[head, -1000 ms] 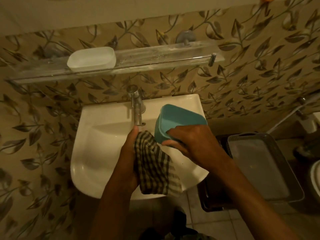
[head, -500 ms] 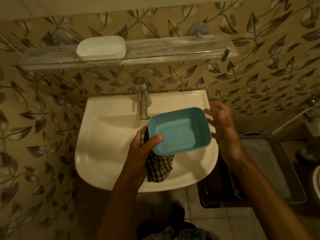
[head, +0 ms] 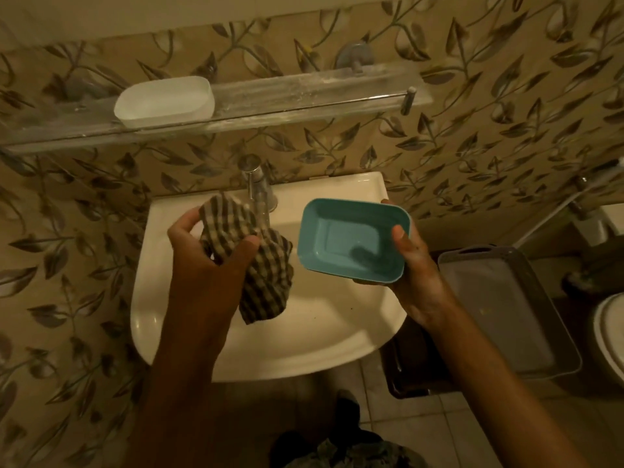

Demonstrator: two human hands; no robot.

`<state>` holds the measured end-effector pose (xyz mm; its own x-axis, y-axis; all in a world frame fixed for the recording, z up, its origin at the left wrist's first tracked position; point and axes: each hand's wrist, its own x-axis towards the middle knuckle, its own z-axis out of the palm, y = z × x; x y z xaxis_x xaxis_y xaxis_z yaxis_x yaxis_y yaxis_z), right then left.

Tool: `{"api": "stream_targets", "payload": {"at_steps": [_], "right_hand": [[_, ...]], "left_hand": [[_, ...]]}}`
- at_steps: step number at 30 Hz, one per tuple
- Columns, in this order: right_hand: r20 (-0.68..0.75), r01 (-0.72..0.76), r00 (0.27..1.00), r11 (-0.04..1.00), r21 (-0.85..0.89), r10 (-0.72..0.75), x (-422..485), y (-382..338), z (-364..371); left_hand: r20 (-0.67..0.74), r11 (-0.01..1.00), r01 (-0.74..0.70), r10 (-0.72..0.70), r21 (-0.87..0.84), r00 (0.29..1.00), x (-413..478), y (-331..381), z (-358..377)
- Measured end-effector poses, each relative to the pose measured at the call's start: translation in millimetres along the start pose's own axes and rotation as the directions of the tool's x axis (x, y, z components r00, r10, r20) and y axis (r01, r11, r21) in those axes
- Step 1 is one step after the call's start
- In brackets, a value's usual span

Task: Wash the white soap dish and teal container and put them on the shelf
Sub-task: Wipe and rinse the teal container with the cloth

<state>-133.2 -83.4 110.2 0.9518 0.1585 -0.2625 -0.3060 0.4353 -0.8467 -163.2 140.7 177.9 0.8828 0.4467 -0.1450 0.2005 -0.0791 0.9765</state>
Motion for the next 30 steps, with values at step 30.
{"api": "stream_targets", "payload": {"at_steps": [30], "right_hand": [[-0.233,0.165,0.934,0.904,-0.394,-0.272,-26,66,2]], "left_hand": [[0.654,0.392,-0.675,0.21,0.625,0.727,-46,-51,105]]}}
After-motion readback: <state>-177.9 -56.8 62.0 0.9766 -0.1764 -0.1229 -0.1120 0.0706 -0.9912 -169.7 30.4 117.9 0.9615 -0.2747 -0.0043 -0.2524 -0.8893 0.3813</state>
